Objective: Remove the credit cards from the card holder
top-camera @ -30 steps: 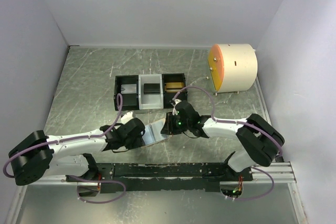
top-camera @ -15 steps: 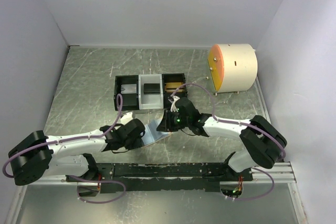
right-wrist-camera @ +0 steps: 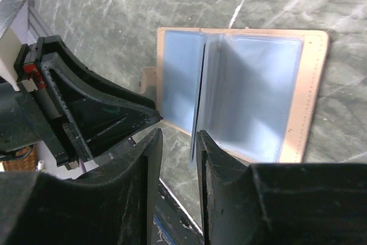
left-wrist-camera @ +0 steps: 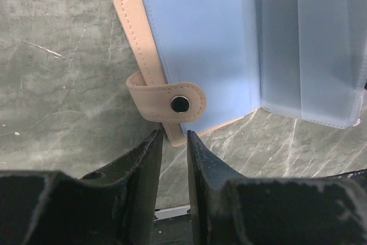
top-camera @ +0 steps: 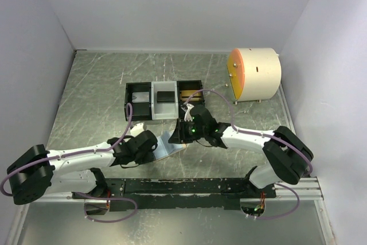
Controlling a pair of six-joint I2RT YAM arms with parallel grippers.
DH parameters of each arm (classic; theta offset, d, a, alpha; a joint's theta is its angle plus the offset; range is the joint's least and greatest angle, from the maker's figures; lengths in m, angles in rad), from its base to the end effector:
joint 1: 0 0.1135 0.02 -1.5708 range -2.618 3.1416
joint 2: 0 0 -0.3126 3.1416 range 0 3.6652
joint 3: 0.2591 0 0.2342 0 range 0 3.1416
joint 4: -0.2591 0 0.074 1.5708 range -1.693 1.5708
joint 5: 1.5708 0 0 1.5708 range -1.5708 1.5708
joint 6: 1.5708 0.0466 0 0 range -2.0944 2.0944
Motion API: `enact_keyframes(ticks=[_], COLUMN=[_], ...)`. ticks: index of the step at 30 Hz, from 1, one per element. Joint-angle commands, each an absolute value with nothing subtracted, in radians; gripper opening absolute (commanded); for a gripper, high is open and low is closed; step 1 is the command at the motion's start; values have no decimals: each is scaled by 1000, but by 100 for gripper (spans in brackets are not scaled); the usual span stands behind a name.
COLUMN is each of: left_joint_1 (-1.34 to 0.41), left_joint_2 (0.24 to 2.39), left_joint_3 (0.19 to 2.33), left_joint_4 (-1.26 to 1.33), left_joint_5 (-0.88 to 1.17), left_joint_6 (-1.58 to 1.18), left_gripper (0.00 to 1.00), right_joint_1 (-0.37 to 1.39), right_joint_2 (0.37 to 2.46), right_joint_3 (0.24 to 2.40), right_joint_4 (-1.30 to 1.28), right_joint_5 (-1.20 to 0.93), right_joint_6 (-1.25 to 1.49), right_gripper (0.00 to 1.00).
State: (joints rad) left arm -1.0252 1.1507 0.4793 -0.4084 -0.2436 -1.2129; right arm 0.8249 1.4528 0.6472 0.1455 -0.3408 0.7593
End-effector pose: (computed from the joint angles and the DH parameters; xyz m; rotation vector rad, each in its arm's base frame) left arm 0.0943 -0.1338 0.1999 -0.3324 2.6557 -0.4601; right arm 0.1762 0.2136 0.2299 -0.2901 2.4713 1.1639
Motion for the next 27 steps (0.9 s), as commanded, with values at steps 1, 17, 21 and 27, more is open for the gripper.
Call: enact_keyframes(ticks=[1,17,21,27], left_joint_1=[-1034,-1035,-1035,-1035], left_joint_2=[1122,1124,1124,1113], left_joint_3=[492,499,496,491], left_joint_4=[-431,-439,-437,-431], left_joint_5=[-277,-284,-282,-282], left_joint_6=[-1226,-1219,-1219,-1219], left_gripper=[35,35,35,35], right_joint_1=[844,877,873,848], right_joint_2=[1441,1531,1495,1530], right_joint_3=[675,762,780,778], right_joint_4=[190,122,-28,-112], right_joint_5=[-416,-377,-157,-87], right_joint_6=[755,731,684,660], right_gripper=[31,34,41,46])
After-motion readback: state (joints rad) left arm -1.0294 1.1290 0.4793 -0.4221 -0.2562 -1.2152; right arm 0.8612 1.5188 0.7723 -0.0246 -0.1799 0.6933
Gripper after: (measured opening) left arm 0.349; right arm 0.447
